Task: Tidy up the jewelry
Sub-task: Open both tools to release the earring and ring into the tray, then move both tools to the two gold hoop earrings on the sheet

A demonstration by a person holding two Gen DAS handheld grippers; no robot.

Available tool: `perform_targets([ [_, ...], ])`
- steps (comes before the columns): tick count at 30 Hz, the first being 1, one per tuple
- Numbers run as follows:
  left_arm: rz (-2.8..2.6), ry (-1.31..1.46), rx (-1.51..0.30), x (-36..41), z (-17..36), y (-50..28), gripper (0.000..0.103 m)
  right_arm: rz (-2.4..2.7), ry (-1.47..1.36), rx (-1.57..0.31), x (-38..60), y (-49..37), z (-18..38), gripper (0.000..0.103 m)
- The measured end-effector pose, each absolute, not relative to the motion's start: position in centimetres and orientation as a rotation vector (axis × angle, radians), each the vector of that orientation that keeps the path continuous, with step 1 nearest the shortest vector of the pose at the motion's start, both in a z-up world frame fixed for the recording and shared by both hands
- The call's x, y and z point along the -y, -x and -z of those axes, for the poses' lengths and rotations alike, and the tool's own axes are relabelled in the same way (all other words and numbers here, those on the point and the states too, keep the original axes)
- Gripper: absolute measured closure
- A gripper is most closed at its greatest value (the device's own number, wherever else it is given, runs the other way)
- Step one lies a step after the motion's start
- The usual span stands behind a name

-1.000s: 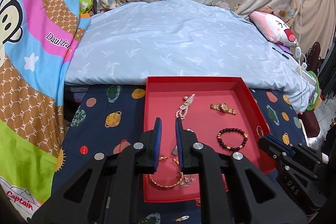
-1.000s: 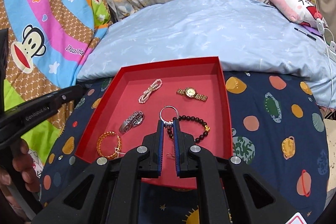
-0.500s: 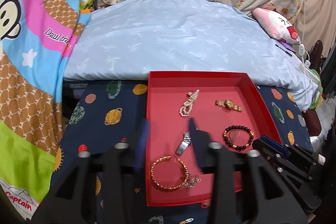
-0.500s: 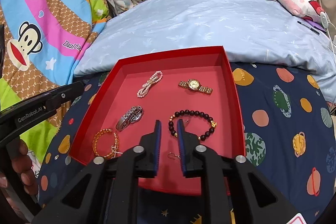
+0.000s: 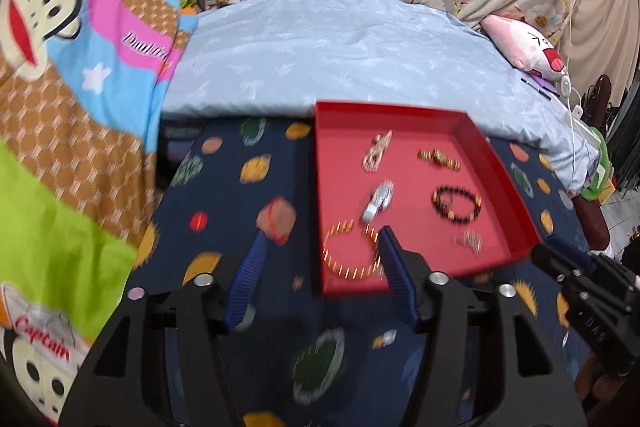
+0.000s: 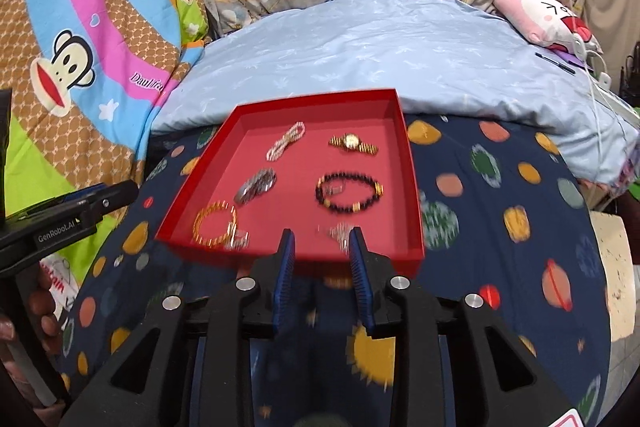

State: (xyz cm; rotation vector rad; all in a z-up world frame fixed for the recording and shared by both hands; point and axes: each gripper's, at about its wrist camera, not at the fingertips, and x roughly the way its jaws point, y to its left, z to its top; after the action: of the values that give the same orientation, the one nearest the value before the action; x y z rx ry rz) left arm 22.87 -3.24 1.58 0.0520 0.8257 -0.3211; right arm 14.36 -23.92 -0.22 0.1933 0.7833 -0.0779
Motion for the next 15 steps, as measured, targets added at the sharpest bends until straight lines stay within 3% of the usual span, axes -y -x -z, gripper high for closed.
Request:
perform_targets([
  [15,0.283,-0.068,-0.985,-0.5,5.1,-15.2,0.044,0.075,-0.223,-0.889,20.4,-5.7,4.1,0.074],
])
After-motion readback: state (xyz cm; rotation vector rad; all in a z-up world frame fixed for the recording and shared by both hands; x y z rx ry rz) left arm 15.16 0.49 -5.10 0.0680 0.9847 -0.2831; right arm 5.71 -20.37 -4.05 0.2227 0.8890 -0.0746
